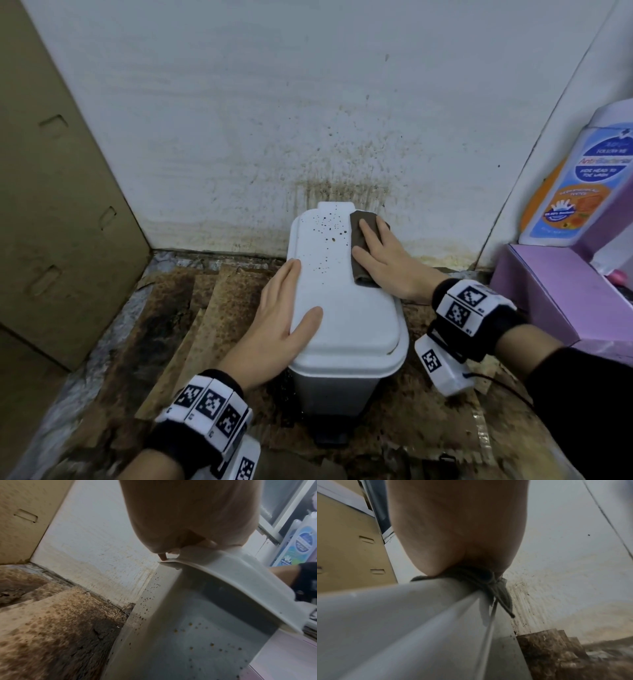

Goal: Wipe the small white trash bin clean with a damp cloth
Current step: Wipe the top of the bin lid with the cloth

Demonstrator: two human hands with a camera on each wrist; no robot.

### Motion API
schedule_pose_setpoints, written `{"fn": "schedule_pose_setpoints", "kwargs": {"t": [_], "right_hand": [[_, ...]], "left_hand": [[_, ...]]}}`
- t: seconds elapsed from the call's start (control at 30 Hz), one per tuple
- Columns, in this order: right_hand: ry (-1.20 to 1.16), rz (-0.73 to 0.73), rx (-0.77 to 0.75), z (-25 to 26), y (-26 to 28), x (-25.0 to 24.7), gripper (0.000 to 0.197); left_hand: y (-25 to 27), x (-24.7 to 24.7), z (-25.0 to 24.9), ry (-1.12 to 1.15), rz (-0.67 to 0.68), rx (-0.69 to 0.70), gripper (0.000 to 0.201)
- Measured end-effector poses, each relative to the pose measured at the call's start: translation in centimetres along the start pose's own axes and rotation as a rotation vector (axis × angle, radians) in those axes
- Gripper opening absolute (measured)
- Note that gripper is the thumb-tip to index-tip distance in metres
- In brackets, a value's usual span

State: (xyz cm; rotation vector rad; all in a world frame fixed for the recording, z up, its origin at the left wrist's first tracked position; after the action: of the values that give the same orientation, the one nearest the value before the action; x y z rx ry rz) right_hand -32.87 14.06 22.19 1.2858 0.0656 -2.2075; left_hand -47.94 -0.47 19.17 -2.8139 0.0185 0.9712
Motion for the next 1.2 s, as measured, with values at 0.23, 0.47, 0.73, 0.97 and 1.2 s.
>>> {"fn": "schedule_pose_setpoints", "kwargs": {"t": [0.23,0.47,0.73,0.97,1.2], "right_hand": [[0.105,-0.025,-0.048,0.1,-4.7,-1.5,0.074],[0.055,-0.055,-0.054,0.5,-2.0,-0.6,0.071],[0.004,-0.179,-0.126,1.0,9.2,3.6,0.068],[-0.149,-0.454,-0.035,2.1,14.3,7.0,0.064],[-0.191,-0.626,0.027,2.2,12.6,6.3,0.065]], "left_hand": [[0.0,-0.2,-0.3,0.015,-0.023,0.012,0.076],[-0.1,-0.1,-0.2,0.013,-0.042,0.008,0.081],[-0.1,-0.1,-0.2,-0.001,-0.044,-0.003,0.087],[0.0,0.0,-0.3,0.014,-0.052,0.004,0.086],[-0.2,0.0,0.2,0.026,-0.04,-0.004,0.079]]}}
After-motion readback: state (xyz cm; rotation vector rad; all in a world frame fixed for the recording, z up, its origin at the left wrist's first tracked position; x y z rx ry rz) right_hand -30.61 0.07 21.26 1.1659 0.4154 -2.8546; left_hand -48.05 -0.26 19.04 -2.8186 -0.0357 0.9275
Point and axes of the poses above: each hand's wrist, its own y-axis away from the middle knuckle, its own x-axis out of the palm, z = x × y, the point moved 8 cm from there along -y, towards the middle knuckle, and after that the axes turned 4 degrees about x, right-handed, at the moved point
